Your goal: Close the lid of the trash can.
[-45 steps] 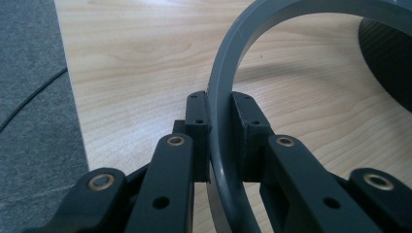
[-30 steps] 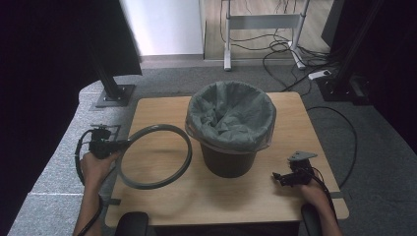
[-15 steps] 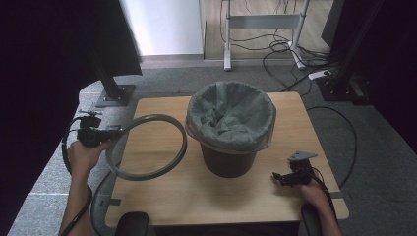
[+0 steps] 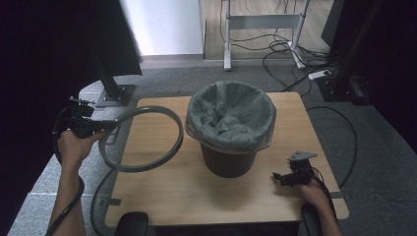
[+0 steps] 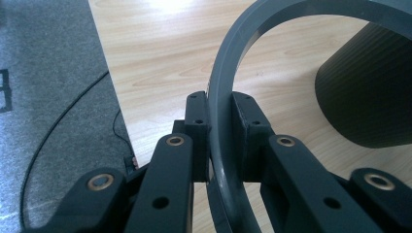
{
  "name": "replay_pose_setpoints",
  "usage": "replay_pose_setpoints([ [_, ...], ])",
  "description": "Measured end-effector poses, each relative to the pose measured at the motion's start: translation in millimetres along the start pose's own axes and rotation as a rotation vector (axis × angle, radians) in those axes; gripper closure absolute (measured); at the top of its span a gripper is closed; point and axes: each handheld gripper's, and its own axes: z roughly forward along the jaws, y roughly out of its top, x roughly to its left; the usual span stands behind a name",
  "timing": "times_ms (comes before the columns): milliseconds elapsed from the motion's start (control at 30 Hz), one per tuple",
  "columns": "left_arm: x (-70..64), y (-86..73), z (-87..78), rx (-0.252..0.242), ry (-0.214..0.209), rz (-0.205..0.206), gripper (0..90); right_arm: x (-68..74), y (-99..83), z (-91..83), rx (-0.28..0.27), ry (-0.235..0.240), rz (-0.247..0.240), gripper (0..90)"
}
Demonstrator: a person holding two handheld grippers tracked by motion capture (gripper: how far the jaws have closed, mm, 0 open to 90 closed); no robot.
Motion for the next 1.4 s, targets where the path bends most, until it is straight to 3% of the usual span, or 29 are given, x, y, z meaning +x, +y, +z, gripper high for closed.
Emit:
replay_pose_setpoints([
  [500,-6.4,25.3,-28.3,-0.057,-0.014,-0.022,78.3,0.2,0.0,0.1,-0.001,0.000,0.003,3.0],
  [733,-17.0,39.6,-33.7,-0.077,-0.030,-0.012,78.3,0.2,0.0,0.1,-0.001,0.000,0.003,3.1],
  [1033,-46.2,66.1,-25.7,-0.092,-0.062,0.026,78.2,0.2,0.0,0.2,-0.003,0.001,0.003,3.0],
  [1400,-88.0,93.3,2.9,-0.097,-0.116,0.090,78.2,0.2,0.0,0.2,-0.003,0.001,0.003,3.1],
])
